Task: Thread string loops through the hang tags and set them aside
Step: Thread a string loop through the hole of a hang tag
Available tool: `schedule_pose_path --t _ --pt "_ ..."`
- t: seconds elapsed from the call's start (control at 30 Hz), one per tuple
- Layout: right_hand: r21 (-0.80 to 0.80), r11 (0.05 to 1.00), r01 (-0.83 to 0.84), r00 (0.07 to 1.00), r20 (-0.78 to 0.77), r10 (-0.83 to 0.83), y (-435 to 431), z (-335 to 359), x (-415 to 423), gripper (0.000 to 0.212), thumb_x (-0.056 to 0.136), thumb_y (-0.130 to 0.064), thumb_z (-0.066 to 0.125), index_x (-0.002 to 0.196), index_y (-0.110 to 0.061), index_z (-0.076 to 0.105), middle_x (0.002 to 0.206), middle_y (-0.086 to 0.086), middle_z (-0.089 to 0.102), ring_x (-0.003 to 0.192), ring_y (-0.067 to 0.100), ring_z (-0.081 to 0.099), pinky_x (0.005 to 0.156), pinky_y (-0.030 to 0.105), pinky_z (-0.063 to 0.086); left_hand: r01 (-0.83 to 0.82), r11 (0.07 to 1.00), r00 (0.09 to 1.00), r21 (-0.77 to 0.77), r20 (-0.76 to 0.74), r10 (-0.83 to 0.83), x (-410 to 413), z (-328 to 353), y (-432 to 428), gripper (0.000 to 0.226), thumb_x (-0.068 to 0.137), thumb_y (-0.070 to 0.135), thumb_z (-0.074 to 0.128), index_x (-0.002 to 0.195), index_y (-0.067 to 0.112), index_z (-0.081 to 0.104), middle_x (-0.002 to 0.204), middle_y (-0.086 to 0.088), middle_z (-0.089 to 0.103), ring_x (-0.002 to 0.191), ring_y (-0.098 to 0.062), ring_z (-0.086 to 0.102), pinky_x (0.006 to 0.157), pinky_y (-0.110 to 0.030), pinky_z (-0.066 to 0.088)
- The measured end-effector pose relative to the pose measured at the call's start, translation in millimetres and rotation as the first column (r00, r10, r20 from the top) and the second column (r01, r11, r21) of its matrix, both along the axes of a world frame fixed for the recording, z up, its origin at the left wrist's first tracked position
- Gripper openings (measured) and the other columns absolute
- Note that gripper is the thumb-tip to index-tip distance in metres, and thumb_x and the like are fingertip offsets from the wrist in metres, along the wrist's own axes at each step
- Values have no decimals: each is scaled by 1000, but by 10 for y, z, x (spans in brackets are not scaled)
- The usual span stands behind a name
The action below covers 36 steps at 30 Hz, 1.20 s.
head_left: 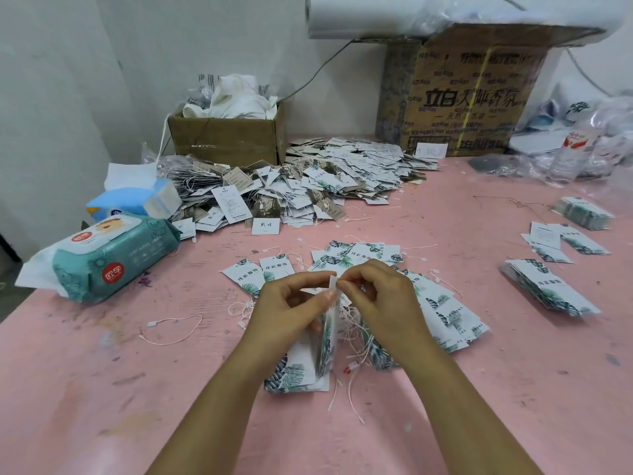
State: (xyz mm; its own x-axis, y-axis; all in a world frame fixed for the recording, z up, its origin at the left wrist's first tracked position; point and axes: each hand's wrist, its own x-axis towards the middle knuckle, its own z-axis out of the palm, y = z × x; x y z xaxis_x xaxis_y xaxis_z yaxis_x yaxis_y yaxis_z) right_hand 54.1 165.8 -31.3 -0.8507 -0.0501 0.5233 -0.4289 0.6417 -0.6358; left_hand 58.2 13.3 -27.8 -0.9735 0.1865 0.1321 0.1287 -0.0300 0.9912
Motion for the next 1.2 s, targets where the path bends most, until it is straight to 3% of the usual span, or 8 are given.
schedule_pose_path --t 0.07,0.13,0.23,0.57,0.73,0.9,1.03,1.2 --pt "-31 999 -24 1000 -5 24 3 5 -3 2 83 -7 66 82 -8 68 75 -9 54 68 -3 47 63 9 34 15 999 1000 45 16 -16 -11 -9 -13 27 73 27 67 98 18 73 84 -7 72 66 -14 60 54 -23 48" --pt "-57 997 -45 999 -15 45 3 5 -6 4 82 -3 66 81 -6 68 75 -9 54 70 -2 50 64 11 38 35 997 999 66 11 -36 -23 -19 -23 17 81 11 64 96 15 72 84 -3 72 71 -12 62 54 -22 49" --pt "-90 992 -83 996 -21 81 -16 7 -3 7 80 0 66 79 -6 67 74 -12 54 71 1 53 64 13 40 19 997 1000 71 12 -20 -31 -25 -31 23 82 -4 61 88 16 71 80 0 72 67 -11 63 53 -21 49" --pt "-194 963 -188 982 -54 181 -54 4 20 10 78 3 66 77 -6 67 74 -11 56 71 -3 53 64 8 37 42 997 998 58 41 -44 -55 -41 -46 10 85 -3 59 82 5 64 65 -2 63 53 -9 57 44 -20 45" --pt "-191 959 -211 977 -57 204 -55 -8 14 4 77 -8 63 78 -8 67 74 -14 56 72 -5 53 63 6 36 70 997 997 16 37 -71 -41 -16 -62 10 88 -2 55 83 4 61 60 0 59 46 -9 50 42 -18 41" --pt "-181 952 -245 968 -2 249 -65 -35 15 28 81 -6 60 97 -29 64 82 -18 58 76 -3 54 69 7 39 85 994 995 -69 65 -81 -18 14 -50 10 94 9 52 85 6 57 60 -3 55 44 -14 45 41 -19 38" --pt "-114 956 -271 962 -8 272 -53 -34 13 21 83 -4 54 95 -12 69 84 -16 56 82 -5 53 72 7 38 151 978 983 -144 122 -134 1 16 -64 12 98 16 44 91 9 52 56 -2 53 45 -17 43 40 -21 36" --pt "-100 956 -275 961 -42 272 -30 -20 12 19 85 1 54 93 -8 69 82 -16 53 80 -7 52 70 6 36 142 984 985 -111 118 -128 6 69 -132 14 98 16 43 86 14 49 53 8 53 41 -9 41 37 -17 31"
